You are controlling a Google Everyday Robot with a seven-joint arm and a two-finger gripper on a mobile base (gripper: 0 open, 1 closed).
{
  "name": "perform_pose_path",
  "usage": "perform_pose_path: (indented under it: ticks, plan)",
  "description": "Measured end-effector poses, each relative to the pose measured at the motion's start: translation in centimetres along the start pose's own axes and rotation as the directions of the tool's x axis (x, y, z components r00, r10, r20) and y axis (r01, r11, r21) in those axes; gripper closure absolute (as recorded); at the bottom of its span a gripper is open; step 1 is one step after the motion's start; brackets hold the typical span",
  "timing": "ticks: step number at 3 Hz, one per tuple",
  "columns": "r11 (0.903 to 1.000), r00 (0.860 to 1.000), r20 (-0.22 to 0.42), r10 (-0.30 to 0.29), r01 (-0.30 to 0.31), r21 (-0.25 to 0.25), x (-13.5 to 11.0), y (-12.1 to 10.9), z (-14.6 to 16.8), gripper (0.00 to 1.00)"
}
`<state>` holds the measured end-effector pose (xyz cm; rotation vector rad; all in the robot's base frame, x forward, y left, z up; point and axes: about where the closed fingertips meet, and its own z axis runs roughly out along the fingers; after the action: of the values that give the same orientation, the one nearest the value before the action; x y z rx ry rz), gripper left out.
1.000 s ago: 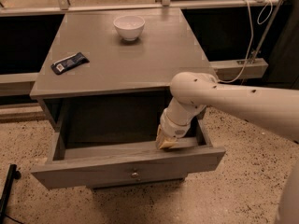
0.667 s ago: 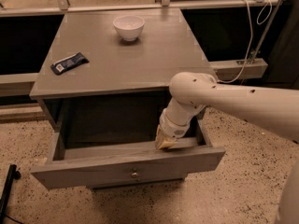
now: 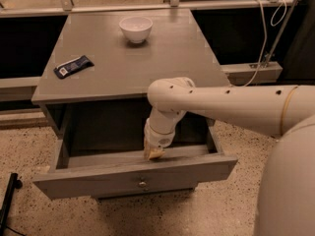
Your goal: Open top drawer
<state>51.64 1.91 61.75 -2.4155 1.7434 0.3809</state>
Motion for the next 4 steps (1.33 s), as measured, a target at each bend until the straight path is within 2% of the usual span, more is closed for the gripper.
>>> perform_pose_path:
  ticks: [2, 3, 4]
  plan:
    - [0.9991, 1.0, -0.016, -0.015, 0.015, -0.039, -2.5, -1.1, 2.2, 1.0]
    - [0.9941, 1.0, 0.006, -0.008, 0.008, -0.109, -2.8, 0.6, 2.6, 1.0]
    - [0.9875, 1.0, 0.029, -0.006, 0.01, -0.157, -3.2, 2.7, 2.4, 1.0]
